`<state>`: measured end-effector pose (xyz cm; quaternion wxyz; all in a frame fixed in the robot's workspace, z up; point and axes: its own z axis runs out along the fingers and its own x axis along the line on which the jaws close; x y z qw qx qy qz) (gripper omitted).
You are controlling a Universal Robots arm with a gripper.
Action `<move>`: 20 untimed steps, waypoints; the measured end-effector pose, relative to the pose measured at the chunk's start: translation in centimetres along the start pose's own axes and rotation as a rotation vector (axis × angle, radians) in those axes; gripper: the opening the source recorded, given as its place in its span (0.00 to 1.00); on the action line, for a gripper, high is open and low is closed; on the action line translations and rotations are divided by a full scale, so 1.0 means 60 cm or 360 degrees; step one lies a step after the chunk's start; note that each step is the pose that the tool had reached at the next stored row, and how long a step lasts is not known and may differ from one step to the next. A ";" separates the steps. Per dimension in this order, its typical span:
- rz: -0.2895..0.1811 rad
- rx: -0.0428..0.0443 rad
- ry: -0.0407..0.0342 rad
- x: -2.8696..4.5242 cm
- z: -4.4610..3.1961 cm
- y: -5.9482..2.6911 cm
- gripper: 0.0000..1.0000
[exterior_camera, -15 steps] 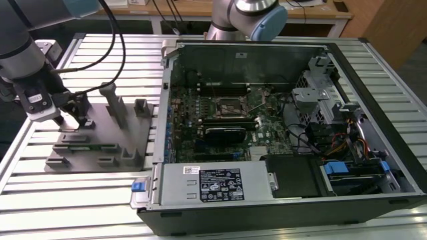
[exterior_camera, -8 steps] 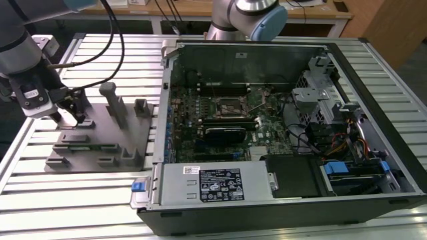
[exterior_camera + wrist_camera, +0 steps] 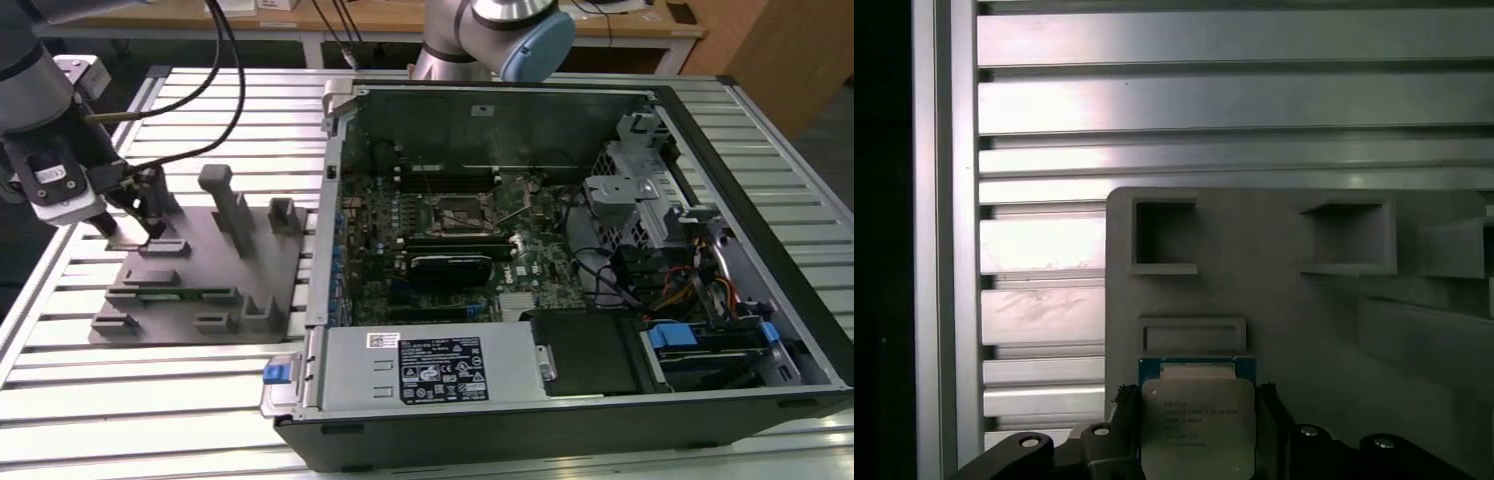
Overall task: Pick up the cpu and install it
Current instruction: 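Pick up the cpu and move it towards the insertion slot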
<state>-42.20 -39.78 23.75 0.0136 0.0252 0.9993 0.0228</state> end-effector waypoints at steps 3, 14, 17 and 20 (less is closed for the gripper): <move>0.0000 0.0000 -0.0002 0.000 -0.010 0.000 0.55; -0.0001 0.0000 -0.0010 -0.001 -0.046 0.002 0.55; -0.0001 -0.0001 -0.0013 -0.001 -0.057 0.003 0.55; -0.0001 -0.0001 -0.0016 -0.002 -0.067 0.003 0.55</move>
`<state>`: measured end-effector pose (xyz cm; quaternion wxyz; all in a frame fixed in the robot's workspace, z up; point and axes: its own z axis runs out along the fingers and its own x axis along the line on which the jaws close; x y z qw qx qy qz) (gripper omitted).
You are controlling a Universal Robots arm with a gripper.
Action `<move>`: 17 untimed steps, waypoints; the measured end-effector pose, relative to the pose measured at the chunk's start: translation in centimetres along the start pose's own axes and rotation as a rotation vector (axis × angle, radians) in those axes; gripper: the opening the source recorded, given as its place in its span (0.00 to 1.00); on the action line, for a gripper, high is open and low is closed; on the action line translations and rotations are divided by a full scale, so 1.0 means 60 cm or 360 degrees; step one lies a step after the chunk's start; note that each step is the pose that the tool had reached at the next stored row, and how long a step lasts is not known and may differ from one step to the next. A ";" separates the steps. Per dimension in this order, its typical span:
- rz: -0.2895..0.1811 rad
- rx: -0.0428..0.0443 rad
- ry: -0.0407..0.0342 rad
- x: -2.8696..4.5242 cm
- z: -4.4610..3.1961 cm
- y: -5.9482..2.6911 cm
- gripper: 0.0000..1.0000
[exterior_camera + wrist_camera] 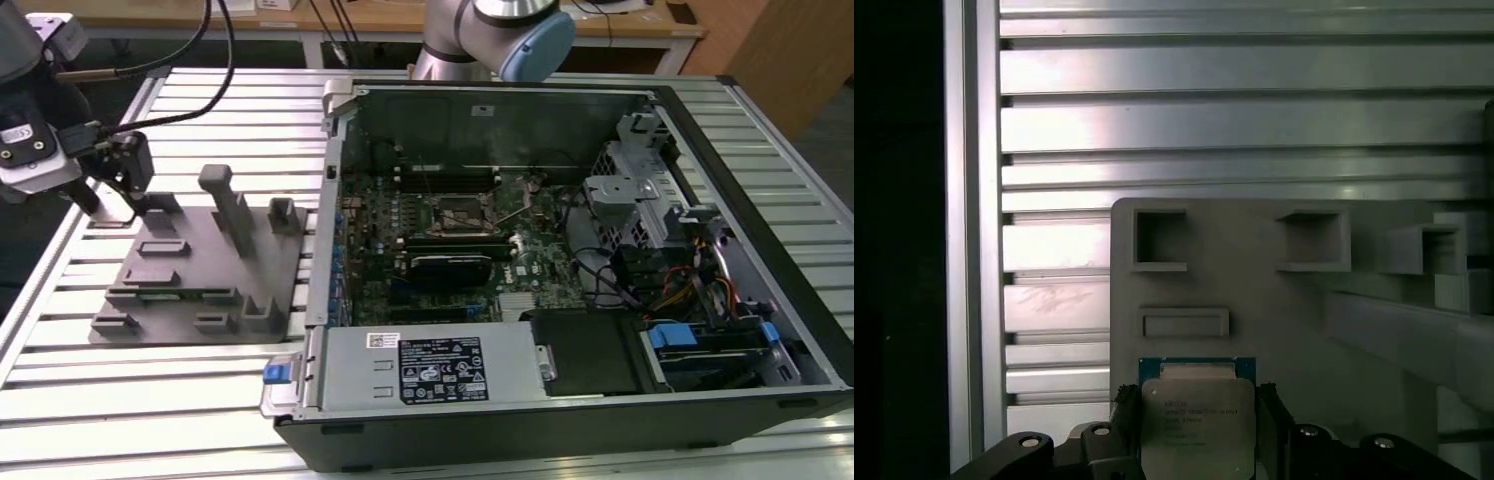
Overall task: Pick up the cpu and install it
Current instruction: 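Pick up the cpu and move it towards the insertion slot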
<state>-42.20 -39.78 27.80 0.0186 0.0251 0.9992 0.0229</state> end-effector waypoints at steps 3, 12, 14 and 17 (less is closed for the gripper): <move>0.0000 0.0000 -0.0004 0.000 -0.010 0.000 0.55; -0.0001 -0.0001 -0.0014 -0.001 -0.035 0.002 0.55; -0.0001 -0.0001 -0.0016 -0.001 -0.039 0.002 0.55; -0.0001 -0.0001 -0.0020 -0.002 -0.047 0.002 0.55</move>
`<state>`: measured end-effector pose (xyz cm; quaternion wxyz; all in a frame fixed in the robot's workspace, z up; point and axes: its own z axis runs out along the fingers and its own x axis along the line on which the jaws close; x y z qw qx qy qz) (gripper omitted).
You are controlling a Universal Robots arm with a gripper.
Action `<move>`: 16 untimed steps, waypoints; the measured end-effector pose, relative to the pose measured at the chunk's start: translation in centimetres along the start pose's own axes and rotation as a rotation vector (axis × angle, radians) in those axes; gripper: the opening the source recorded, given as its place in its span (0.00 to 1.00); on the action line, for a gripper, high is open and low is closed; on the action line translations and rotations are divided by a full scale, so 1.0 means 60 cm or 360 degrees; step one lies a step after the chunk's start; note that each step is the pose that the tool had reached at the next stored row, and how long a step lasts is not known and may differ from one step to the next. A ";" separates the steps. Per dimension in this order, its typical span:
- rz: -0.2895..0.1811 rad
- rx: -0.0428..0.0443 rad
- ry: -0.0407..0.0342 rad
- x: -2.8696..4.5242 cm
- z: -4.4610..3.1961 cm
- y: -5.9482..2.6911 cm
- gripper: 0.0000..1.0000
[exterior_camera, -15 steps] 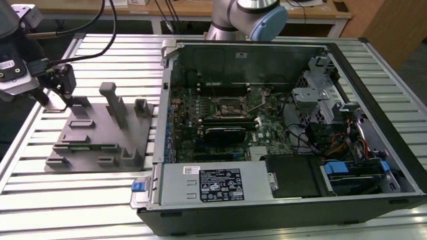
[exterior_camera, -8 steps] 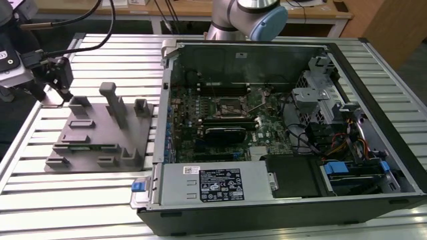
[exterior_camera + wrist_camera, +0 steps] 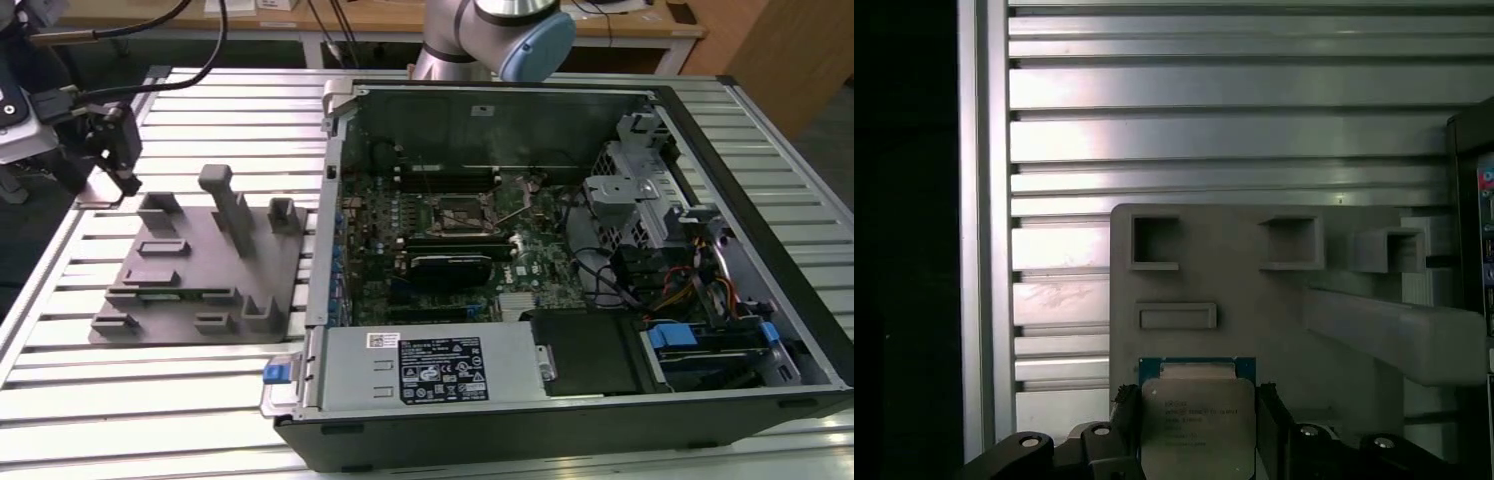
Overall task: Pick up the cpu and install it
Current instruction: 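Pick up the cpu and move it towards the insertion slot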
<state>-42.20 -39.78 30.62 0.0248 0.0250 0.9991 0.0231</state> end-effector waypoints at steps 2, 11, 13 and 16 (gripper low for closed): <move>0.0000 0.0000 -0.0002 0.000 -0.005 0.000 0.55; -0.0001 -0.0001 -0.0013 -0.001 -0.029 0.001 0.55; -0.0001 -0.0001 -0.0016 -0.002 -0.034 0.002 0.55; -0.0001 -0.0001 -0.0021 -0.002 -0.040 0.002 0.55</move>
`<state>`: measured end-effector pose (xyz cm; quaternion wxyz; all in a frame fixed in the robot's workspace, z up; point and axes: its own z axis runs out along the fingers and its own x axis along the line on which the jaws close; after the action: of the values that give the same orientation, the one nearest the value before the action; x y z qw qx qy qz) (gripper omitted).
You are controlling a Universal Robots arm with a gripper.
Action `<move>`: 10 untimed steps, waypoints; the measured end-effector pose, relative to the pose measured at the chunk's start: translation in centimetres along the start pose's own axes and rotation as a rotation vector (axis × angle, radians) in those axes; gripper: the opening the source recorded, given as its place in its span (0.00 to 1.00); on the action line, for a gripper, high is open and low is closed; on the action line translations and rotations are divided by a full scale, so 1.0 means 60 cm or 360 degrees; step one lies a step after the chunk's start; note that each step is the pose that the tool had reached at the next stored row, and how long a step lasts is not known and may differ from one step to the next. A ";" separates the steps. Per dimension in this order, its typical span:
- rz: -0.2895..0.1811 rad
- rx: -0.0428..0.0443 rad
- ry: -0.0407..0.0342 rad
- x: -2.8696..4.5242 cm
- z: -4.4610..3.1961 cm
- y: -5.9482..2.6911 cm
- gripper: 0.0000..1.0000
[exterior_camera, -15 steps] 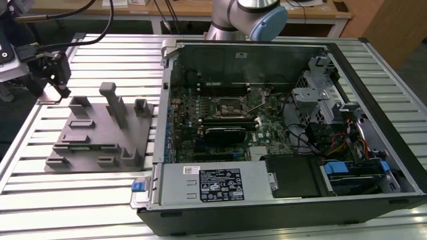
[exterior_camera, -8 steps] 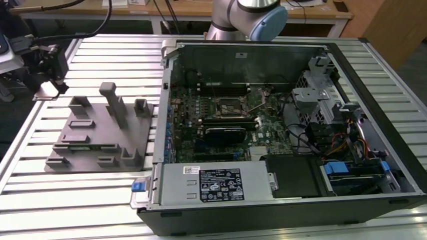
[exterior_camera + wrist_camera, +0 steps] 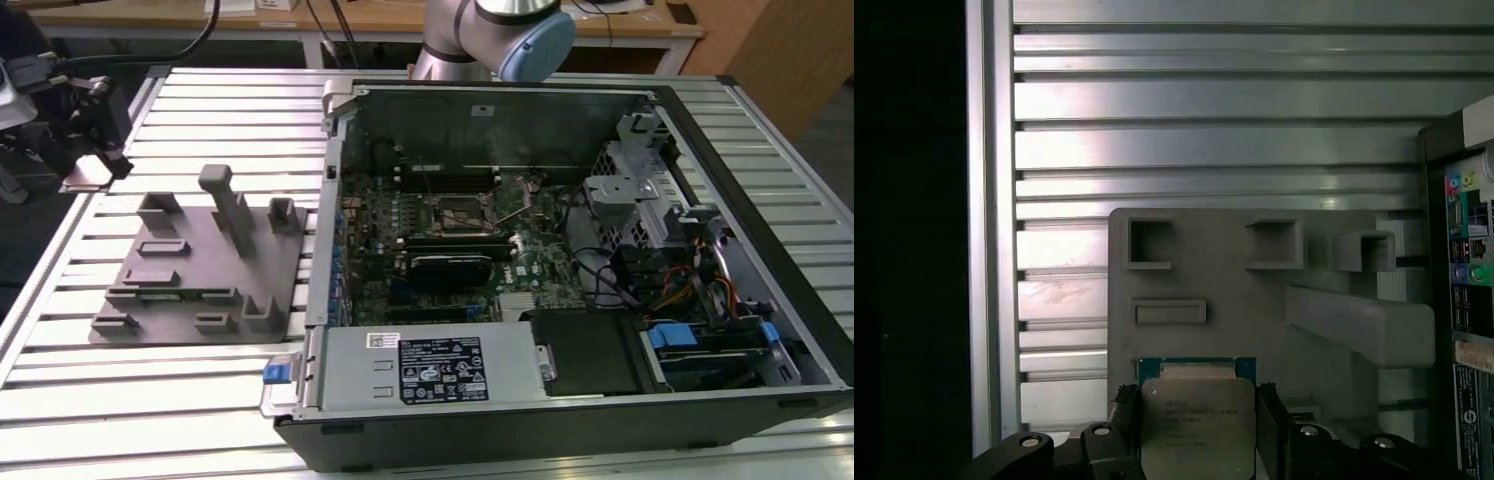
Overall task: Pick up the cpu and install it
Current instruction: 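Pick up the cpu and move it towards the insertion slot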
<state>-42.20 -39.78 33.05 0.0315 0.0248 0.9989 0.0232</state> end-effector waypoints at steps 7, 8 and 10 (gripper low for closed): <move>0.0000 -0.0001 -0.0010 -0.001 -0.015 0.001 0.55; -0.0001 -0.0001 -0.0012 -0.001 -0.018 0.001 0.55; -0.0001 -0.0001 -0.0015 -0.001 -0.022 0.001 0.55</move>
<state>-42.21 -39.78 34.40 0.0362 0.0247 0.9988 0.0234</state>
